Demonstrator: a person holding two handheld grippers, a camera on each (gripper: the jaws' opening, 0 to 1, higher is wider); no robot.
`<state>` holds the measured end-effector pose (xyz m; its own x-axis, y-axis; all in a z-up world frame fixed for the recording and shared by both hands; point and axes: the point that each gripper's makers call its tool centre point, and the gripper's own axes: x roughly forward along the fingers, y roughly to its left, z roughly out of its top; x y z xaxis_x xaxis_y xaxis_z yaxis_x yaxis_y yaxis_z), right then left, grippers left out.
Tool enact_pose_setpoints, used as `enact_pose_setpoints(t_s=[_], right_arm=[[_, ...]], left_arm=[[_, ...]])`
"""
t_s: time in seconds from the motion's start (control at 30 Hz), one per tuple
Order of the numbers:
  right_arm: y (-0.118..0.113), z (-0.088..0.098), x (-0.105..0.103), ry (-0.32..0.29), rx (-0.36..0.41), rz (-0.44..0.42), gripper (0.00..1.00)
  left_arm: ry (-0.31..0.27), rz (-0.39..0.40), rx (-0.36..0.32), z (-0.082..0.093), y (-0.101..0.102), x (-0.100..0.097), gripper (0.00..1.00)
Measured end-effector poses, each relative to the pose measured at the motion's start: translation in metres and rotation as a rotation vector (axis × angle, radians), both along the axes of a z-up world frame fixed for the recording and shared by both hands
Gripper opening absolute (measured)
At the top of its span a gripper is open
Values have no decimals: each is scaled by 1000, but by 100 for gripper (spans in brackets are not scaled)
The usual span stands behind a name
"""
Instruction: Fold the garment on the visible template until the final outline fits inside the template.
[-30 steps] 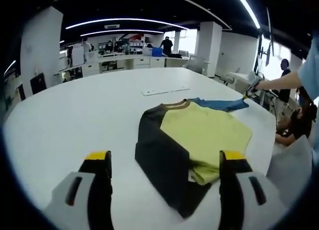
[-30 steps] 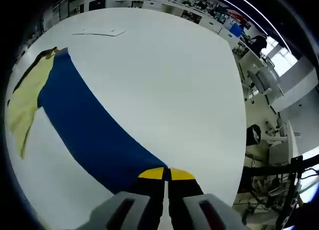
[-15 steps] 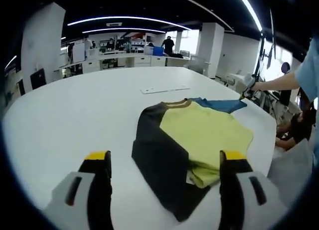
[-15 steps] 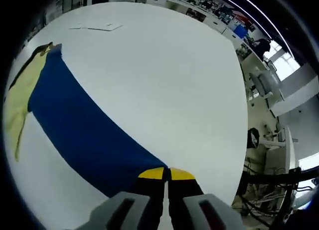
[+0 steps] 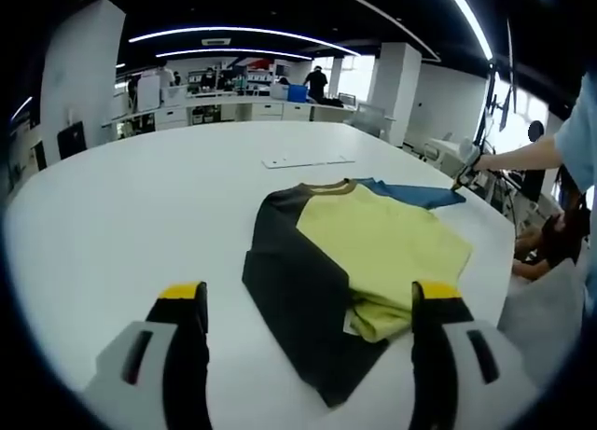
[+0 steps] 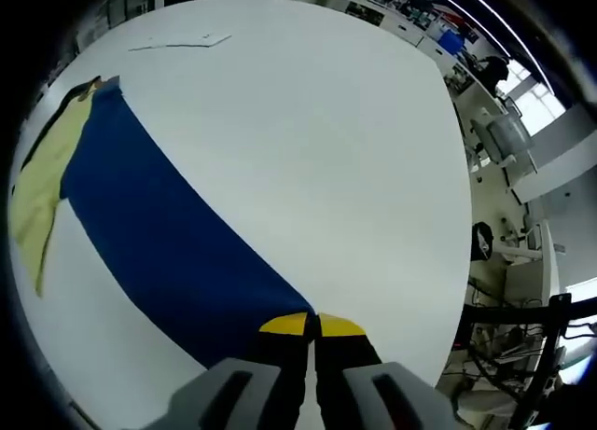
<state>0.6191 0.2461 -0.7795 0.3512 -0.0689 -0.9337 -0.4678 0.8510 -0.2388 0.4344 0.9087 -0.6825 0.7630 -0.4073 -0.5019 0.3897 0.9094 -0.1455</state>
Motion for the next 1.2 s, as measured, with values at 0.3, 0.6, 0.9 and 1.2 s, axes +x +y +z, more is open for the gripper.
enact_pose_setpoints(t_s=[0.3, 0.6, 0.9, 1.2], right_arm=[[0, 1, -1, -13, 43, -47, 0], [-4, 13, -2, -99, 121, -100, 28], [8, 41, -9, -220, 196, -89, 40], [52, 63, -36, -318, 324, -21, 78]], left_arm=[[-1, 5, -13, -1, -5, -2, 88], [1, 21, -25, -3, -3, -5, 88], [-9, 3, -37, -2, -9, -5, 89], [-32, -7, -42, 11, -6, -5, 90]])
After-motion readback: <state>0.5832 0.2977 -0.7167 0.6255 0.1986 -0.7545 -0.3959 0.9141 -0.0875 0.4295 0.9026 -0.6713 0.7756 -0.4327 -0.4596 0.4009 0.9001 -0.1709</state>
